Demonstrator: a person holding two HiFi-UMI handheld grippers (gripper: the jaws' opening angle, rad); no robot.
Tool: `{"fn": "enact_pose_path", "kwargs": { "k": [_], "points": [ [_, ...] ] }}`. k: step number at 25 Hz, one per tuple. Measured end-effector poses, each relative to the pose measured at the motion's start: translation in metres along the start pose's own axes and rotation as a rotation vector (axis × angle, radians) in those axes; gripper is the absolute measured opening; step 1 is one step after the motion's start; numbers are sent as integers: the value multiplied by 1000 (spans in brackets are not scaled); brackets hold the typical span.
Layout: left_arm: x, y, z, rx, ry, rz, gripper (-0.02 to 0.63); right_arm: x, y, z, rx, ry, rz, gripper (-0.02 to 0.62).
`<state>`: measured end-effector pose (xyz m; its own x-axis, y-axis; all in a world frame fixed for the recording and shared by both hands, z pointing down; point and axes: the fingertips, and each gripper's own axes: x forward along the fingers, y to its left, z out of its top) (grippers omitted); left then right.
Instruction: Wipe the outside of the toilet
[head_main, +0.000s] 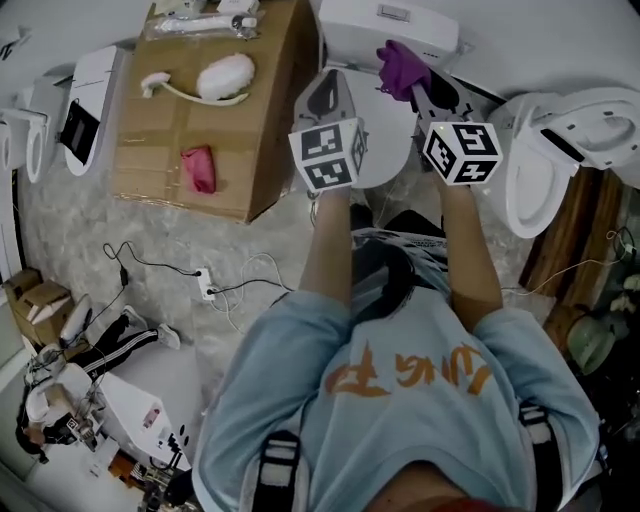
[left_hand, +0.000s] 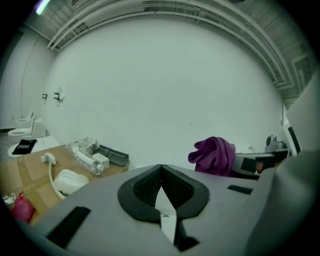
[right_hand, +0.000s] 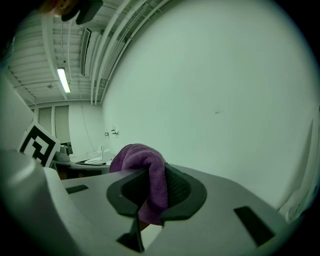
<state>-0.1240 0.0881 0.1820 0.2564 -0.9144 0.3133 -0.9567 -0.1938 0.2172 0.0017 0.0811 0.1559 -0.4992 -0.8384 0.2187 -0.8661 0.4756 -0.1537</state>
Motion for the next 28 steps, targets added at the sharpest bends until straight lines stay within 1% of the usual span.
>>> {"fn": "enact_pose_path", "kwargs": {
  "k": [3,6,9,11,15,20,23,25,28],
  "points": [
    [13,1,-9,-24,33,-19,25,1,-10,-2,-1,26,-22,74],
    [32,-1,-10,-39,43,-31,25,5,-30,-3,-10,39,-58,74],
    [49,-9,-12,-36,54,-43,25,12,-52,-6,5,44,-80,74],
    [60,-14,-10,-24,60,-46,25,22,-62,-1,12,37,-73,74],
    [80,-9,3,-17,55,-27,25,56,-66,10,22,10,-16,74],
    [101,-5,19,-29,45,10,25,90,-60,32,2,-14,103,74],
    [111,-11,19,-25,48,7,25,105,-72,31,31,-1,128,74],
    [119,-10,17,-25,55,19,25,121,-78,28,51,12,146,74],
    [134,-10,13,-57,67,45,25,133,-79,30,28,37,216,74]
  ]
}}
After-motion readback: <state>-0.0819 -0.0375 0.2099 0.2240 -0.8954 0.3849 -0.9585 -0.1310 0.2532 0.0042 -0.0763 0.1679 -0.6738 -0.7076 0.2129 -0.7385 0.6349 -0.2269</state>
